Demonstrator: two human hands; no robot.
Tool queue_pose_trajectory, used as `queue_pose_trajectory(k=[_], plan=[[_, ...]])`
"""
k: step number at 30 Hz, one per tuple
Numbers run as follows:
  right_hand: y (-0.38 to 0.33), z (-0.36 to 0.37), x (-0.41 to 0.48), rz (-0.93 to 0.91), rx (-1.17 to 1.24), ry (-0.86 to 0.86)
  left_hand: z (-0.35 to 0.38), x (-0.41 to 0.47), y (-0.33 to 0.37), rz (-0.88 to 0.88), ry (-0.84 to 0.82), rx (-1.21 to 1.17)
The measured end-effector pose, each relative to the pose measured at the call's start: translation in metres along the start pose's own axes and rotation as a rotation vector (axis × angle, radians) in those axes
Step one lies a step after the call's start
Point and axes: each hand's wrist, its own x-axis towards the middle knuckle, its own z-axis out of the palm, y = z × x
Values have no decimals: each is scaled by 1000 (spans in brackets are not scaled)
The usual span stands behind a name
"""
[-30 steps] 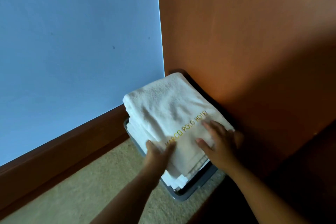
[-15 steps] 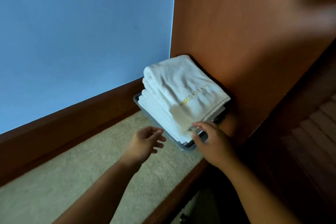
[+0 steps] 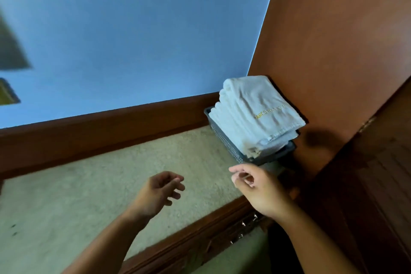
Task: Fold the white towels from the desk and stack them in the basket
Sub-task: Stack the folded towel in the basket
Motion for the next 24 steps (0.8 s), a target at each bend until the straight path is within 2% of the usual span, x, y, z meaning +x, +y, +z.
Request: queue_pose_trajectory(k=[2,5,8,13,15,20,24], plan=[[-17,13,-17,-26,-8,-76,-25,-39,-27,-48,151,-18],[-36,33,-50,-51,7,-143,-50,-103,-65,-128,291,-87],[-43,60,-92,-75,25,-215,-59,-165,-95,-191,361,-113],[-64,121,-145,-96,25,-394,-78,-250,-125,-240,346,-92],[-85,144,-157,-131,35,-460,-101,-277,-136,-264,368,-77],[-141,216,-175,-164,-4,-571,-179,-339,-182,-333,584,-160],[-181,287,-174,-144,-38,-634,-244,-370,-205,-348,651,-168]])
